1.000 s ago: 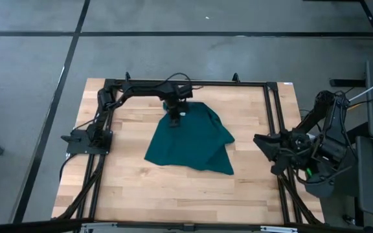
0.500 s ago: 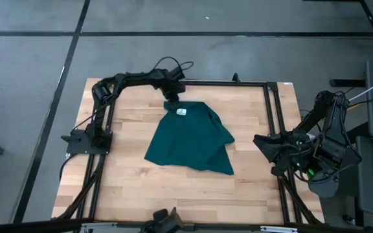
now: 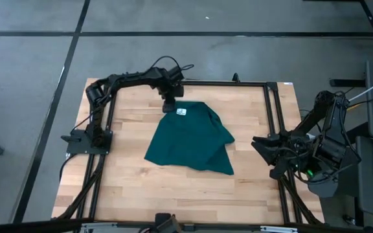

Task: Fold microfiber towels
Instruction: Fold the green towel

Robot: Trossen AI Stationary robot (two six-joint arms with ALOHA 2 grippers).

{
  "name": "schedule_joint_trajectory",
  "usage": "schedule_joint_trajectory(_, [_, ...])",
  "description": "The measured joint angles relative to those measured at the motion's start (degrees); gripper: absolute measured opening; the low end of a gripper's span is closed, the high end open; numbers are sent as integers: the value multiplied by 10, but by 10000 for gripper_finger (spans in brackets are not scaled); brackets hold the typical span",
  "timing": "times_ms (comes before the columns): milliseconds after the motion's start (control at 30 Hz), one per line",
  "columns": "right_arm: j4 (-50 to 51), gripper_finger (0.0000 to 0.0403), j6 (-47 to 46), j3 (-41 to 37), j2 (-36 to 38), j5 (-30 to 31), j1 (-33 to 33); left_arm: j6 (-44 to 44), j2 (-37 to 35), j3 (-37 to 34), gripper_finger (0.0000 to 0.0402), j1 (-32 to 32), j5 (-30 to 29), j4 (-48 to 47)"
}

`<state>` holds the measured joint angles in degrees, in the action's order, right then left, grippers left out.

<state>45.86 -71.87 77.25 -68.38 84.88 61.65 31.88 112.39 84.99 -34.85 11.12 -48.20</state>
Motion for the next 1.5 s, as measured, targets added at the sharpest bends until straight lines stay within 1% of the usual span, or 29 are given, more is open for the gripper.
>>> schedule_joint_trajectory(200, [0, 142, -10, 0, 0, 2, 0, 55, 11, 0, 127, 3, -42, -28])
schedule_joint_trajectory(367, [0, 146, -10, 0, 0, 2, -1, 55, 29, 0, 138, 1, -47, -30])
schedule_joint_trajectory(667, [6, 144, -9, 0, 0, 2, -1, 49, 64, 0, 139, 3, -46, -26])
schedule_joint_trajectory(800, [7, 139, -10, 0, 0, 2, -1, 35, 78, 0, 139, 3, -56, -21])
schedule_joint_trajectory(933, [7, 136, -13, 0, 0, 2, -1, 15, 82, 1, 139, 2, -62, 12])
schedule_joint_trajectory(1000, [7, 134, -22, 0, 0, 2, -1, 1, 82, 1, 138, 3, -82, 35])
schedule_joint_trajectory(1067, [7, 132, -26, 0, 0, 2, -1, -11, 83, 2, 128, 3, -97, 51])
schedule_joint_trajectory(1100, [6, 131, -27, 0, 0, 2, -1, -16, 83, 2, 118, 3, -95, 54])
schedule_joint_trajectory(1267, [6, 127, -33, 0, 0, 2, -1, -34, 84, 1, 40, -2, -60, 48])
schedule_joint_trajectory(1333, [6, 125, -33, 0, 0, 2, -1, -37, 82, 1, 14, -2, -55, 46])
schedule_joint_trajectory(1500, [6, 119, -34, 0, 0, 2, -1, -51, 72, -1, 7, 0, -72, 45])
